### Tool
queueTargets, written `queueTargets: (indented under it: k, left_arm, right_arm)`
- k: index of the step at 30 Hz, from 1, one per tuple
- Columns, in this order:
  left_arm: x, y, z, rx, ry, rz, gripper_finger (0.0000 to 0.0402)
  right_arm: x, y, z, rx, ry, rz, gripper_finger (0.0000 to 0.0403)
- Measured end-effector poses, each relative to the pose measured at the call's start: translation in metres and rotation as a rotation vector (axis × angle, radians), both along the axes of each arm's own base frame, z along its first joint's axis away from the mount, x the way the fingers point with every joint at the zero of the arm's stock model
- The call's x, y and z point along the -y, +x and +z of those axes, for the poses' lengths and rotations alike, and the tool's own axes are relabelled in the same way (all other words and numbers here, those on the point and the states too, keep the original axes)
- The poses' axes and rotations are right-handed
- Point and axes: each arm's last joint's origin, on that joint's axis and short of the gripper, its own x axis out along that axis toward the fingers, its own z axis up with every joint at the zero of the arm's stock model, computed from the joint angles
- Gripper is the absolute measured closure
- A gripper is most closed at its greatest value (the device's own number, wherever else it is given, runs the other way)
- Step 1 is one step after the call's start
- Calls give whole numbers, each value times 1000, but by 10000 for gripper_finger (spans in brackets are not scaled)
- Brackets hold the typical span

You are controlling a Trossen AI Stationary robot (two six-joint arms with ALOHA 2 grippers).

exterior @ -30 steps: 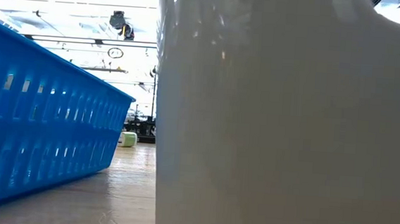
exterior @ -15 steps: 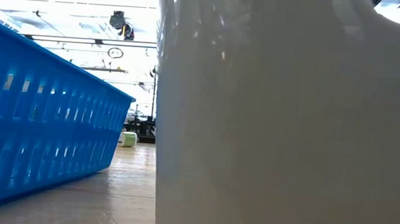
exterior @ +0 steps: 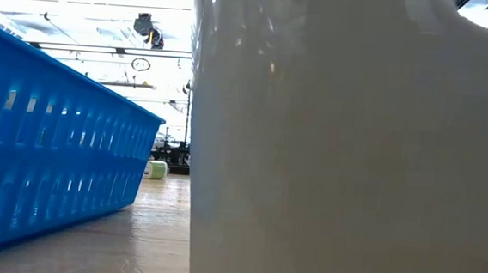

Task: Pick & Place Office items
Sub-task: Put the pink charger adapter into the gray bin

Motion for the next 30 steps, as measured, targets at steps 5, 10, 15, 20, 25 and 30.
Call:
queueTargets:
  k: [5, 10, 15, 20, 25, 30]
  left_arm:
    - [0, 0, 0, 0, 0, 0, 131]
    - [0, 0, 0, 0, 0, 0, 131]
    - [0, 0, 0, 1, -5, -1, 131]
    - [0, 0, 0, 3, -6, -1, 131]
    - [0, 0, 0, 3, -8, -1, 131]
    - [0, 0, 0, 3, -9, -1, 131]
  right_arm:
    - [1, 1, 0, 5, -31, -2, 105]
    - [2, 3, 1, 23, -51, 14, 105]
    - [4, 6, 2, 46, -86, 9, 105]
    - [5, 6, 2, 46, -104, 19, 105]
    - [6, 6, 2, 35, -145, 22, 105]
    - [6, 6, 2, 36, -146, 23, 105]
